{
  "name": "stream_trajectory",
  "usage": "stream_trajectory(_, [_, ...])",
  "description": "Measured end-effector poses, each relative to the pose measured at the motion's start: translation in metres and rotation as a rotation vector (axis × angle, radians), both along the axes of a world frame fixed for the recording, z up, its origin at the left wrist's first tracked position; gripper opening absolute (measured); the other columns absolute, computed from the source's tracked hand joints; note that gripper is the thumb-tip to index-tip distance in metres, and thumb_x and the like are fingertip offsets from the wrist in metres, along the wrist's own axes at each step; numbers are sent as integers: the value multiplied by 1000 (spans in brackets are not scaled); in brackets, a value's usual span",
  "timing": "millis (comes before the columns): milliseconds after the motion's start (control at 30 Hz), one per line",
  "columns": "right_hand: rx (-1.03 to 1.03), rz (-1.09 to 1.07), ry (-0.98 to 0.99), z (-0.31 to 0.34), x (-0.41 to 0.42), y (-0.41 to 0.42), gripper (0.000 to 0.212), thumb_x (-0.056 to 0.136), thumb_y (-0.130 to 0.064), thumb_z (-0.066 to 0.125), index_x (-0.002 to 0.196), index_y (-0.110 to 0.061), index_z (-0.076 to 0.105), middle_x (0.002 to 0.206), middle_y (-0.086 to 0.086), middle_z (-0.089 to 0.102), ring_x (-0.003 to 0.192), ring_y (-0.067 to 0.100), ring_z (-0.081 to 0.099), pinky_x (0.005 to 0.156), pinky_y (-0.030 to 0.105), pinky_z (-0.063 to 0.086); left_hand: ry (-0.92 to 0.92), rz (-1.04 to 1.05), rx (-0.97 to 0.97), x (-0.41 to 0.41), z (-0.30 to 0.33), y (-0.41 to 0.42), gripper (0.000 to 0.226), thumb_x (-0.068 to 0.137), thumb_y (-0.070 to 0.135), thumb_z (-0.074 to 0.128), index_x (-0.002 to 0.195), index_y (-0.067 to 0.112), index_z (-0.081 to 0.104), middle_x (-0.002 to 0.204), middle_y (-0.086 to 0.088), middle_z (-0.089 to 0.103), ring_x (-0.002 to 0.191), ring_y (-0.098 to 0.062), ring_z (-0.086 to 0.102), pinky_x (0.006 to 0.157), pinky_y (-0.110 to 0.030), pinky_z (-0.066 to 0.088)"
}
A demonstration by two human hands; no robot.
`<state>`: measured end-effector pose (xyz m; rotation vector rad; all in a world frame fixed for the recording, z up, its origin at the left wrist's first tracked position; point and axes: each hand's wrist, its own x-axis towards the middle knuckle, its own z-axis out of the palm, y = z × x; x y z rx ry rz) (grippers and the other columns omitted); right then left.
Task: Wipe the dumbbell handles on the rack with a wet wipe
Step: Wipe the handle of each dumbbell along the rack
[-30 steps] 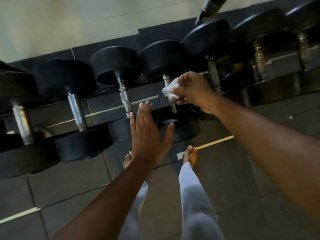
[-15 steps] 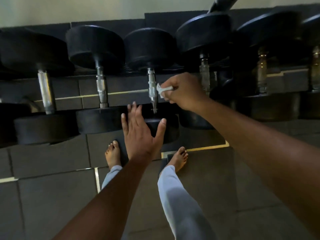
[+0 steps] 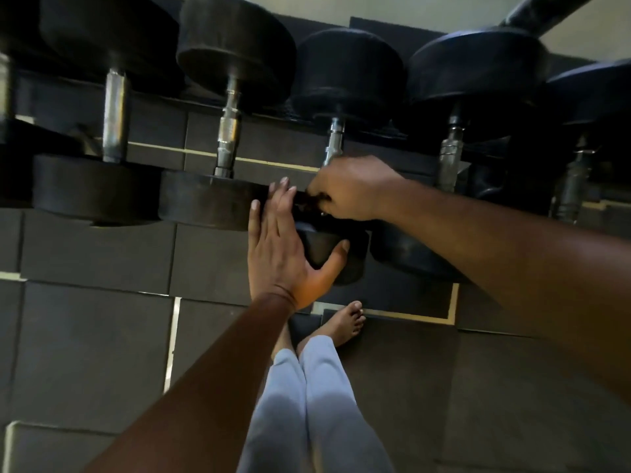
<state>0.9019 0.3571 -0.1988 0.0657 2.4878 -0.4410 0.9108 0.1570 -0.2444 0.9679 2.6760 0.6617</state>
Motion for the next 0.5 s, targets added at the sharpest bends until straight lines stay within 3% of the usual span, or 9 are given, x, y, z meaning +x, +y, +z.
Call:
stream_trajectory(100, [36,17,-140,-1,-26,-3,15,101,-31,64,114,-34,57,87,-13,43,81,14,52,61,33,38,2,1,14,0,-2,0,104,88,73,59,163,5,33,173,-10,32,166,-20,17,135,-41,-2])
stream_trajectory(233, [24,33,-219,-2,-47,-10,23,98,-22,68,83,-26,50,87,-4,62,75,15,62,63,35,50,10,5,20,0,-2,1,106,89,76,55,164,5,31,173,-10,31,165,-20,18,135,-41,-1])
stream_trajectory(300, [-28,-34,-223,0,-40,-7,22,96,-20,68,82,-28,52,86,-2,65,75,17,65,62,34,51,6,-6,9,0,-1,1,108,89,77,55,165,5,29,174,-10,30,166,-19,16,135,-41,-2])
stream_trajectory(400, [-122,-171,-96,-5,-11,1,9,92,-24,71,85,-30,70,80,-6,69,76,15,66,66,37,56,0,-10,-7,0,0,0,109,89,77,55,165,5,27,175,-10,28,166,-19,14,136,-42,-1])
stream_trajectory(500, [-257,-357,132,-12,26,4,14,91,-35,80,104,-41,82,98,-17,78,90,2,71,84,36,60,-2,-14,-13,1,0,1,107,88,77,54,165,6,29,174,-10,30,166,-18,15,136,-42,0])
